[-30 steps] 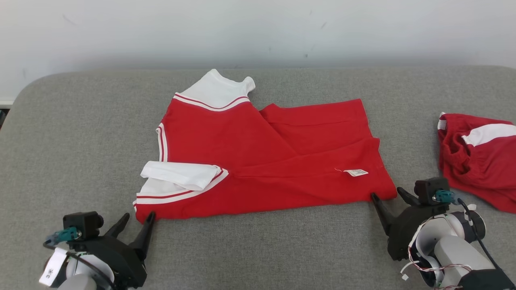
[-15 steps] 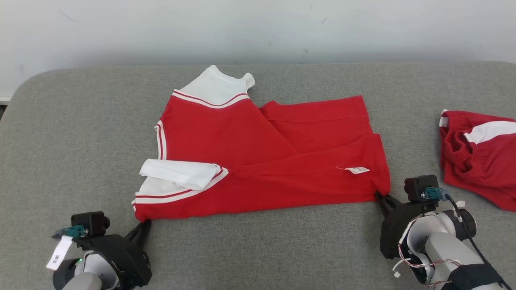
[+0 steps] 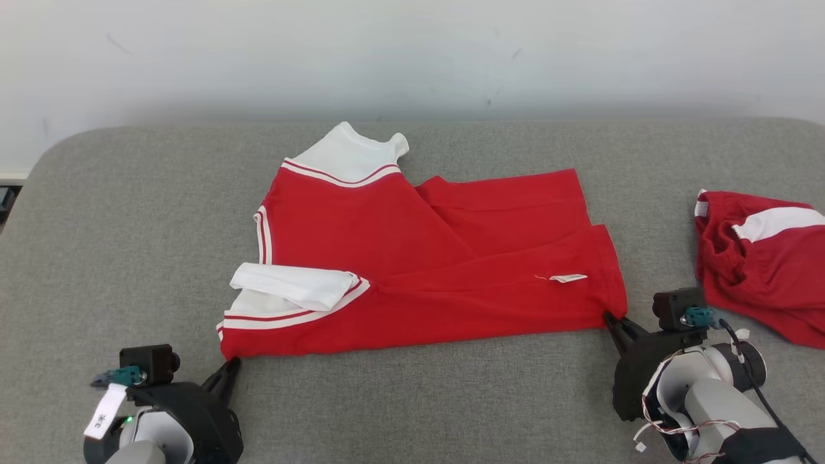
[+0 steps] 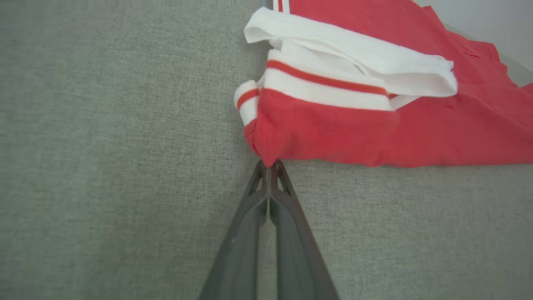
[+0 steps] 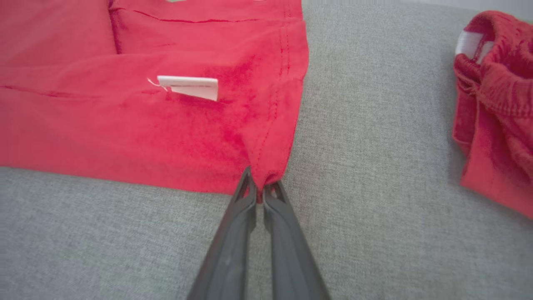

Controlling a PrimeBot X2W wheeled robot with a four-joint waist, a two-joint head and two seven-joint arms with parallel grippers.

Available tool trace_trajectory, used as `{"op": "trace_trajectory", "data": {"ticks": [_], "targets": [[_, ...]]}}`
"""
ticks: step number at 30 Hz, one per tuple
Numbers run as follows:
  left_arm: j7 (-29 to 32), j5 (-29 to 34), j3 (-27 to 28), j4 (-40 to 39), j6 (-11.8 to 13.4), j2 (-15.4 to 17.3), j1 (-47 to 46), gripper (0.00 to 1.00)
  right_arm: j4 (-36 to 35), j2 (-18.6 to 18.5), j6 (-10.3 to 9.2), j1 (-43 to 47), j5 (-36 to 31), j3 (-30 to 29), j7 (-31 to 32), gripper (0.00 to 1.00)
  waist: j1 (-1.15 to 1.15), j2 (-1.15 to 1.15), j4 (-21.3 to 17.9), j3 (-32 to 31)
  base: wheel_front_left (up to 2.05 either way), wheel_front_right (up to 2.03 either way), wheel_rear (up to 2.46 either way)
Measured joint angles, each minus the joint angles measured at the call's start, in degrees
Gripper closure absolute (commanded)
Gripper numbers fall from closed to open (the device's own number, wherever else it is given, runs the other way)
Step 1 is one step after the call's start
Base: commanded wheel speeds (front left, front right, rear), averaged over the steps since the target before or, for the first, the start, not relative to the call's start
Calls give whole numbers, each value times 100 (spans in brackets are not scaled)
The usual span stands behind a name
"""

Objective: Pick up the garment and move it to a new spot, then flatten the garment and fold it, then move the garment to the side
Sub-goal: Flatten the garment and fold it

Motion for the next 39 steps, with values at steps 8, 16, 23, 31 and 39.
{"op": "trace_trajectory", "data": {"ticks": [8, 16, 23, 31, 39], "targets": [[-291, 121, -155, -116, -2, 87, 155, 100, 12, -45, 143, 271, 116, -57, -222, 100, 0, 0, 20, -247, 0, 0, 0], [-393, 160, -434, -439, -5, 237, 865, 100, -163, -155, 249, 869, 201, -66, -453, 100, 0, 0, 39, -621, 0, 0, 0], [-334, 142, -544, -843, -7, 472, 1319, 100, -415, -310, 304, 1469, 311, -84, -548, 100, -1, 0, 70, -931, 0, 0, 0], [-155, -10, -499, -1482, -5, 794, 1872, 100, -910, -438, 316, 2020, 474, -175, -593, 100, -1, 0, 106, -1090, 0, 0, 0], [134, -227, -478, -1903, 80, 893, 2159, 100, -1140, -480, 240, 2438, 612, -214, -368, 100, -1, 0, 107, -1062, 0, 0, 0]]}}
